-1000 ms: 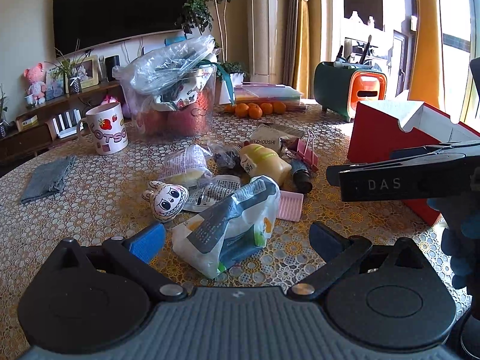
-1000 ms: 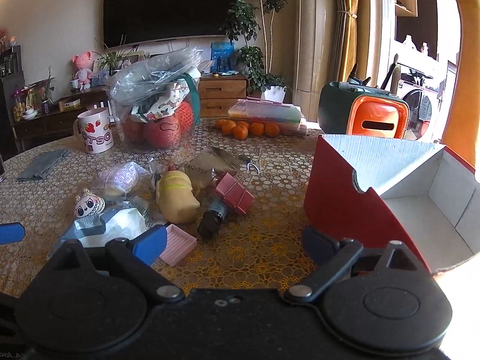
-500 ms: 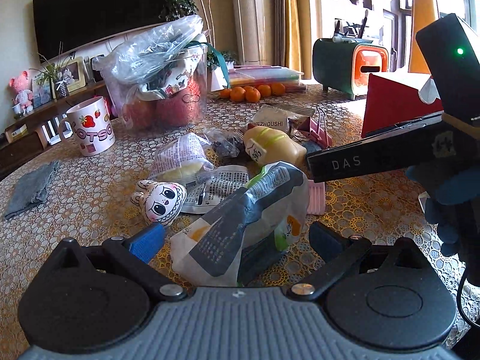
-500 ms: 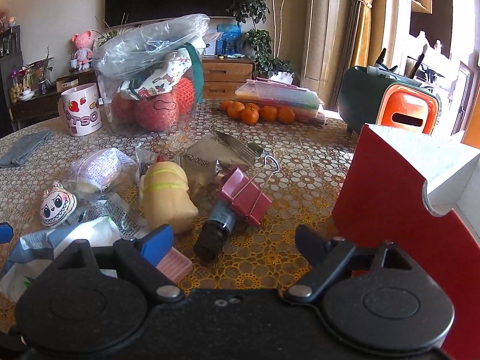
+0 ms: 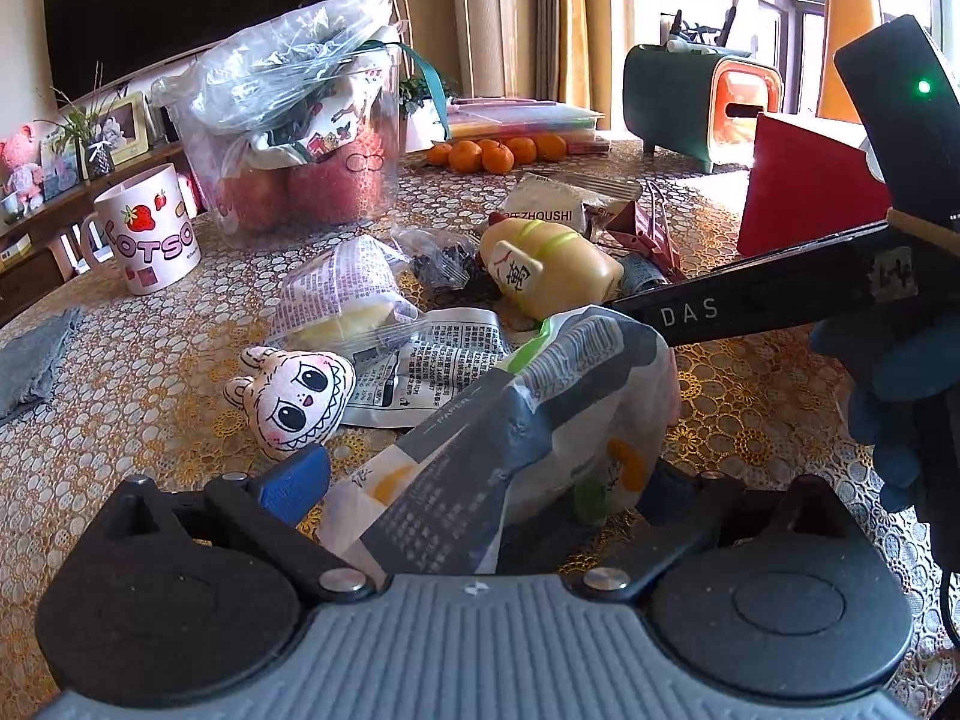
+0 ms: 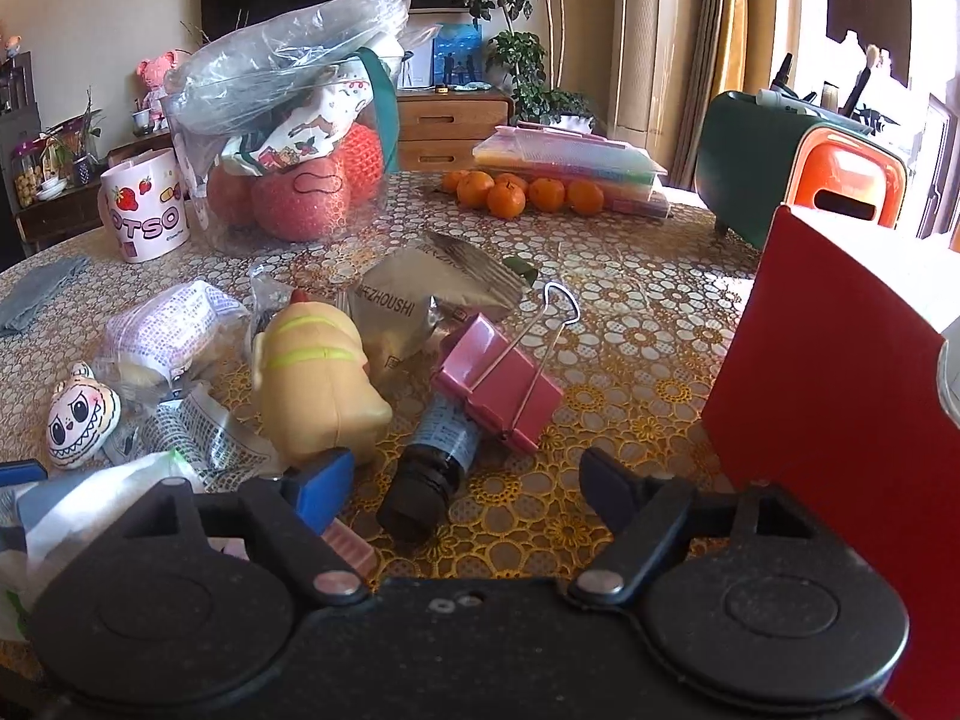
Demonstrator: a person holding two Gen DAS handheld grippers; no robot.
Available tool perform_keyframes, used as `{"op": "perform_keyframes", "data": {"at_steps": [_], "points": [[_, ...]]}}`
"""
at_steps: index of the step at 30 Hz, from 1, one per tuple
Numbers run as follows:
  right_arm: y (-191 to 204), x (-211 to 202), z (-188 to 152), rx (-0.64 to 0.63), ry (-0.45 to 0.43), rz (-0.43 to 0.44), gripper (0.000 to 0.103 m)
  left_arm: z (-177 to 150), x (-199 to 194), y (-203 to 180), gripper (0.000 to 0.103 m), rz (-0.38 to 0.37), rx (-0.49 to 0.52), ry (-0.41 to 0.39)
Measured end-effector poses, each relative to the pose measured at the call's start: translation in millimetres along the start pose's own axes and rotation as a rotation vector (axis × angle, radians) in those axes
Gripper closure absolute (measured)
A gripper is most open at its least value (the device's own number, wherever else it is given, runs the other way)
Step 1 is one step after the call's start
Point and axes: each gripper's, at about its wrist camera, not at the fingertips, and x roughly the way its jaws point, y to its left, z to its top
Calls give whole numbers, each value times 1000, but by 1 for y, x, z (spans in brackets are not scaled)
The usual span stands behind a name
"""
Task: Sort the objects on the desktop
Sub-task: 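Grasp the white-and-blue packet with the left tool while the right tool grasps the dark bottle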
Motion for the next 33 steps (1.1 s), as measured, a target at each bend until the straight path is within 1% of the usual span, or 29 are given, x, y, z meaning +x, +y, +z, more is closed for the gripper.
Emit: {"op": "perform_keyframes", "data": {"at_steps": [1,3,6,8,11,13,18,20,22,24,26,28,29,31,33], "points": [[-1,2,0,9,7,10,29,0,0,0,1,2,1,0],[-1,3,-1,17,7,20,29,-1,-1,-1,1,8,-6,-6],[-2,4,0,19,2,24,30,-3,-2,-3,6,16,-6,-4],[-2,5,0,20,0,25,35,-3,-2,-4,10,21,-2,-1],[0,5,1,4,1,4,43,-3,-3,-6,12,24,-7,3],[-1,5,1,6,1,2,44,-3,-4,-7,16,29,-12,5],[-3,5,2,13,1,-8,53,-3,-8,-8,22,23,-33,9],[-5,4,2,17,3,3,59,-3,-9,-9,23,23,-41,12],[-6,2,2,19,4,15,62,-2,-11,-11,27,20,-46,13],[-6,-1,0,16,2,28,68,-2,-13,-13,31,17,-42,12],[-5,-3,-1,12,7,41,75,-1,-14,-14,33,10,-48,14],[-5,-5,-2,12,10,47,79,-1,-14,-16,36,13,-50,18],[-6,-7,-3,16,11,53,80,-1,-15,-16,37,16,-51,18],[-9,-9,-4,24,15,59,80,0,-16,-17,41,15,-55,18],[-12,-12,-5,26,18,63,80,0,-18,-18,43,16,-61,22]]}}
